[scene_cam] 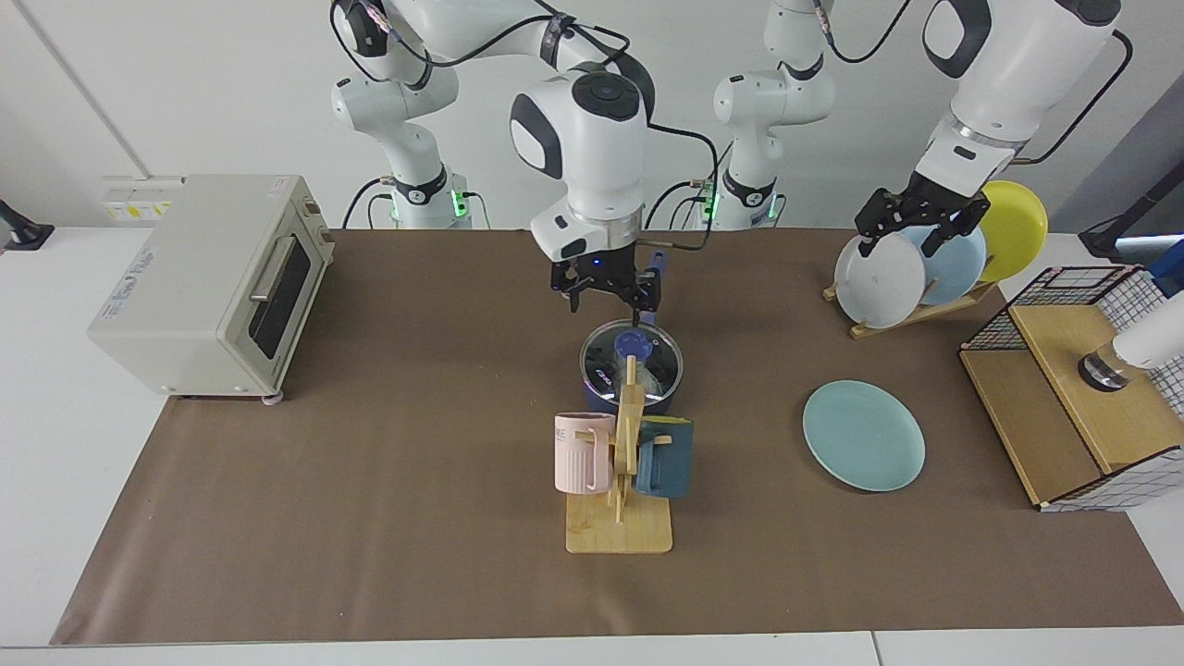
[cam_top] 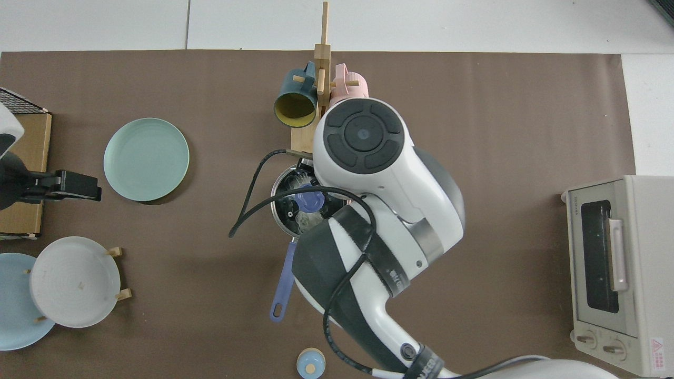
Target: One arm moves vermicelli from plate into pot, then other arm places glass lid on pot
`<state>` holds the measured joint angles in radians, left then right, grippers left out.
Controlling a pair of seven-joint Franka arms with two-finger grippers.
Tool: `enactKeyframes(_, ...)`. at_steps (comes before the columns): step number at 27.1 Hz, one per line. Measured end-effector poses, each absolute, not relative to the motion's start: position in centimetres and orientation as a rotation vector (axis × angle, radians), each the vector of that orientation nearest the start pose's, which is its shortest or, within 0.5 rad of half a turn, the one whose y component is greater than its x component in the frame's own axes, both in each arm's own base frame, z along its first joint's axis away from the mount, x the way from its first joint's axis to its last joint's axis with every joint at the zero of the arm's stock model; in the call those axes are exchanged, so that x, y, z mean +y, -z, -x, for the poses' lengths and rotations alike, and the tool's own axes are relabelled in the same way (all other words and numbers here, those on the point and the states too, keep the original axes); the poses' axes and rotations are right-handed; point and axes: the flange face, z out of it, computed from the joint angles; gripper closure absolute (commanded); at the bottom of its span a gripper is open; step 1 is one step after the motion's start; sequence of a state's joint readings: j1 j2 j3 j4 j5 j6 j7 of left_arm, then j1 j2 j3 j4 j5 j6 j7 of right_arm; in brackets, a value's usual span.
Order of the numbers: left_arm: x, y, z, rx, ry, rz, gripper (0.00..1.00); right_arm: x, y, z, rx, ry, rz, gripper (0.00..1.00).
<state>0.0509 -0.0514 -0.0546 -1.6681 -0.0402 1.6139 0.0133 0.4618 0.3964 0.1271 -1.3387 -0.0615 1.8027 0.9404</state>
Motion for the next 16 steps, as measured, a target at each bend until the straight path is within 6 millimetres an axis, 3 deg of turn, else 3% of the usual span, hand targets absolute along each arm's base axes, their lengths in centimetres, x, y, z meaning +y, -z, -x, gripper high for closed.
enactKeyframes(9, -0.7, -61.0, -54.1, 0.024, -0.004, 3.179, 0.00, 25.0, -54.2, -62.1, 0.382, 0.142, 3.085, 0.00)
enactKeyframes(13, -0.7, -61.0, -54.1, 0.024, -0.004, 3.179, 0.00, 20.2, -55.7, -62.8, 0.260, 0.144, 3.116, 0.00)
enactKeyframes(16, -0.7, -61.0, -54.1, 0.024, -0.004, 3.179, 0.00, 17.8, -56.7, -62.7, 0.173, 0.129, 3.137, 0.00)
